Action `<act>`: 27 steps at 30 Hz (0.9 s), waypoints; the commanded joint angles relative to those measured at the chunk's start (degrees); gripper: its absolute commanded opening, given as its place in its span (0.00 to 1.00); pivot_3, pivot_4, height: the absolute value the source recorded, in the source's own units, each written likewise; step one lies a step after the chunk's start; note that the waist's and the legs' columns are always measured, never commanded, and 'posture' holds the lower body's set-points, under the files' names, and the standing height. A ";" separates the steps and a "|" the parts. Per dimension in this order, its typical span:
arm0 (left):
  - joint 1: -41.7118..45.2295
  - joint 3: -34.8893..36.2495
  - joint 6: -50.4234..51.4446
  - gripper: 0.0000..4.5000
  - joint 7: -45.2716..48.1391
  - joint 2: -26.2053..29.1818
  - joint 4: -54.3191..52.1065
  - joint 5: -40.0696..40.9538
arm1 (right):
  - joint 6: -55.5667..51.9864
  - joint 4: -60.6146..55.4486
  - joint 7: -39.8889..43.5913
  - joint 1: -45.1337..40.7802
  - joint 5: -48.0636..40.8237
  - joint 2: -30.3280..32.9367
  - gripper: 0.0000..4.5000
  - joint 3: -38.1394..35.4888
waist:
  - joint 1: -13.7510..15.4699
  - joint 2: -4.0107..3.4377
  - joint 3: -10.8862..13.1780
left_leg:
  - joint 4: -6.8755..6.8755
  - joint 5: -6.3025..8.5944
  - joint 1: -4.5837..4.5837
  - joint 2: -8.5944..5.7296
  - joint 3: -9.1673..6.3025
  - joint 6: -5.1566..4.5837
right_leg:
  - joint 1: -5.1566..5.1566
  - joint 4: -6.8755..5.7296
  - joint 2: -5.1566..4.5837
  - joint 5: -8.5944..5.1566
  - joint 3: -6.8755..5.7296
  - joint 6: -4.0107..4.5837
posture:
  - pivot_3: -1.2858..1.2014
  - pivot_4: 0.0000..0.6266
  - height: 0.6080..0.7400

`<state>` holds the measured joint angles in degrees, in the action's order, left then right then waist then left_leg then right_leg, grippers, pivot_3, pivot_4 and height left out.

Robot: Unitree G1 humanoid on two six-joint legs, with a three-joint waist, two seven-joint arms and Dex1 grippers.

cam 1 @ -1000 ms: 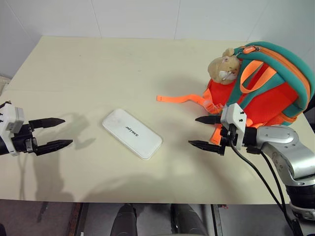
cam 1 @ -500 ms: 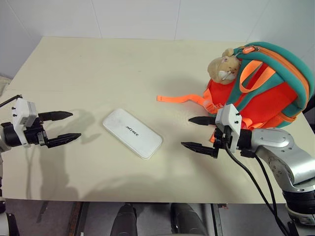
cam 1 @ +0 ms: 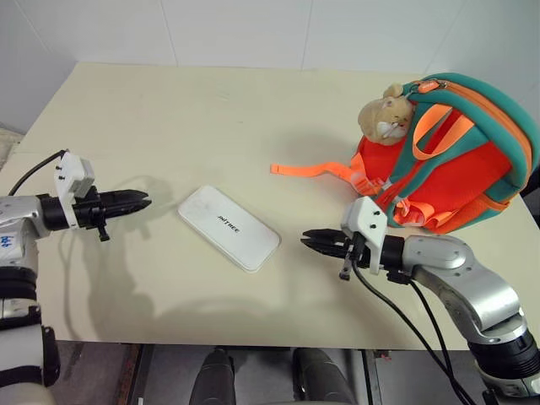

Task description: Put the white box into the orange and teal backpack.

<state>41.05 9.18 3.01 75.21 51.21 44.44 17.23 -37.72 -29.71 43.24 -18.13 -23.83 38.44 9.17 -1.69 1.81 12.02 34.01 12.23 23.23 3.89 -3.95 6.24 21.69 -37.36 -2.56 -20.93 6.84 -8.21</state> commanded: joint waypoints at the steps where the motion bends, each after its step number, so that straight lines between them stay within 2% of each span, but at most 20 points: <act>1: 5.05 -1.36 -3.24 0.01 -1.33 -1.75 7.07 -3.16 | -0.36 -1.42 -1.74 -0.99 2.66 -0.98 0.00 2.75 | -0.07 0.00 0.00 | 0.02 0.00 0.00 0.00 0.00 0.00 | 0.00 -0.02 0.00 0.00 0.00 0.00 | 0.52 0.24 1.00; 7: 11.88 -3.10 -7.65 0.01 -6.33 -7.55 19.27 -7.61 | -1.89 0.64 -4.57 -2.60 7.49 -3.01 0.00 7.36 | -0.02 0.02 -0.01 | 0.06 -0.01 0.01 0.00 -0.01 0.00 | 0.00 -0.05 0.00 0.00 0.00 -0.01 | 0.52 0.24 1.00; 12: 14.06 -4.54 -9.37 0.01 -9.29 -10.87 24.54 -11.07 | -3.50 1.75 -4.60 -3.71 10.57 -4.07 0.00 11.75 | -0.14 0.03 -0.02 | 0.07 -0.01 0.04 -0.01 -0.04 0.00 | 0.00 -0.05 0.00 0.00 -0.03 -0.03 | 0.52 0.24 1.00; 19: 15.82 -4.44 -9.56 0.01 -8.49 -13.50 26.29 -12.24 | -4.01 2.59 -3.55 -5.27 12.19 -5.96 0.00 13.98 | 0.02 0.03 -0.02 | 0.07 -0.02 0.04 -0.01 -0.07 0.03 | 0.00 -0.09 0.00 0.00 -0.07 -0.03 | 0.52 0.24 1.00; 27: 14.30 -5.61 -7.85 0.01 -0.42 -13.29 24.05 -12.58 | -3.72 2.29 -0.95 -8.60 11.38 -8.99 0.00 15.18 | -0.14 0.03 -0.02 | 0.06 -0.03 0.04 -0.01 -0.07 0.05 | 0.01 -0.08 0.00 0.00 -0.07 -0.03 | 0.52 0.24 1.00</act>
<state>55.63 4.05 -5.06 71.07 38.24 70.37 4.66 -42.58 -25.63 41.75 -24.80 -11.62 30.53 24.54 -1.83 1.85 12.00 34.06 12.19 23.27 3.88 -4.03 6.29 21.69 -37.45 -2.56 -20.93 6.75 -8.25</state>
